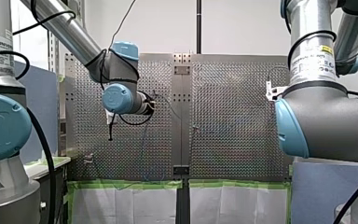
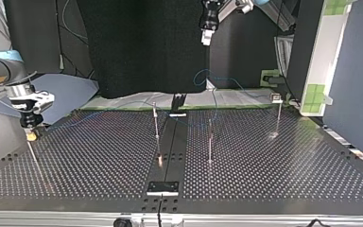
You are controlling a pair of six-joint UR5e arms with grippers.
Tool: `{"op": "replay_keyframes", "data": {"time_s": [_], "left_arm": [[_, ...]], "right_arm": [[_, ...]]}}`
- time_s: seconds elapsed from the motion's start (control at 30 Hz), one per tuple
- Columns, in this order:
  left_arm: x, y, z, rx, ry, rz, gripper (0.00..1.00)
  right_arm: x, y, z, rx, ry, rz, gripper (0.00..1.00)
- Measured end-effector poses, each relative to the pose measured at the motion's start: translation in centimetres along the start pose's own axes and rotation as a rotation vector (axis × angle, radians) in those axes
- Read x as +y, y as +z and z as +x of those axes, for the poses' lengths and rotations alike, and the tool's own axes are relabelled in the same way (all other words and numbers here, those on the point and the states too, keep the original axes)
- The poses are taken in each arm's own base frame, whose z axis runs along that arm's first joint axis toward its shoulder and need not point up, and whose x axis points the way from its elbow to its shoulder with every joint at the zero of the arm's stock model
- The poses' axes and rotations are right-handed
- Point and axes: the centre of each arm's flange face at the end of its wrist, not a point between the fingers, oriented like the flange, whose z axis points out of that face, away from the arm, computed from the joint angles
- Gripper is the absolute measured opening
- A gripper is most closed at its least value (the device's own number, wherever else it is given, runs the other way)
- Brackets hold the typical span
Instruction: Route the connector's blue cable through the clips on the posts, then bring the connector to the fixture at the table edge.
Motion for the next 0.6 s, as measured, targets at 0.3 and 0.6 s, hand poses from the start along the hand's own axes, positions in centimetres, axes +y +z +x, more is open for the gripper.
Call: {"op": "replay_keyframes", "data": {"time_s": [0.3, 0.6], "left_arm": [[0.42, 0.15, -0.06, -0.005, 0.001, -0.036, 1.00], [0.46, 0.20, -0.07, -0.006, 0.001, -0.039, 1.00]], "right_arm": [[0.00, 0.00, 0.00, 0.000, 0.000, 0.000, 0.99], [0.00, 0.00, 0.00, 0.000, 0.000, 0.000, 0.99]]}}
